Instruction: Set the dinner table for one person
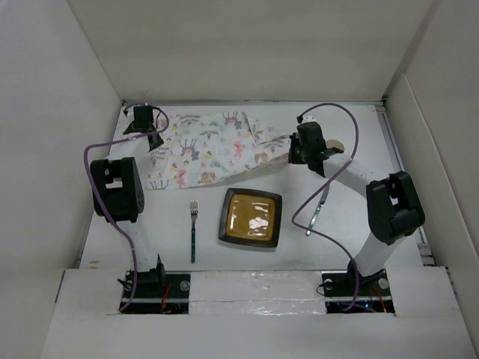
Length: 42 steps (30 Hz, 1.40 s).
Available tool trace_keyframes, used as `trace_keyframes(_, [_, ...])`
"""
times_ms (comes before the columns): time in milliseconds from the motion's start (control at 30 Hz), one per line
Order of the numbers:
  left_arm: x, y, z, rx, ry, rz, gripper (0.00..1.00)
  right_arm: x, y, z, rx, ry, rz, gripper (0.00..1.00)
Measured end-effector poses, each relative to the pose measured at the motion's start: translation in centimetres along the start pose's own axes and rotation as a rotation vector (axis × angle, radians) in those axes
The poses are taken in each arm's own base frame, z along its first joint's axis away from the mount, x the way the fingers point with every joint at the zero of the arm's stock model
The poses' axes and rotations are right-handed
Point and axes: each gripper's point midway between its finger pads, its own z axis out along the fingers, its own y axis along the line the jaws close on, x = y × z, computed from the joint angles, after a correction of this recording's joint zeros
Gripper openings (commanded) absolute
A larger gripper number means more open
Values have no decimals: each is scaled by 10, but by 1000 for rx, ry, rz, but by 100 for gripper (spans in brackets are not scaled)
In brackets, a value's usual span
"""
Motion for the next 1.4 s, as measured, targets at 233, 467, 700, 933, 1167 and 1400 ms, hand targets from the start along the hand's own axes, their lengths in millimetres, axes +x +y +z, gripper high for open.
trace_keyframes(233, [67,31,-68,27,98,-118,56,-5,-26,4,-1,2,53,0])
trace_keyframes(467, [97,50,-106,40,79,-261,57,17,-33,7,-42,51,84,0])
trace_keyframes(700, [158,68,-111,12,176,-329,51,14,-25,7,-83,41,91,0])
trace_keyframes(933, [165,64,-95,1,191,-363,41,14,-23,7,-90,40,95,0])
trace_keyframes(1167, [161,60,-81,-2,155,-400,8,15,-24,7,-90,40,95,0])
trace_keyframes(1400, [158,60,-78,-1,124,-418,0,18,-24,7,-88,44,95,0])
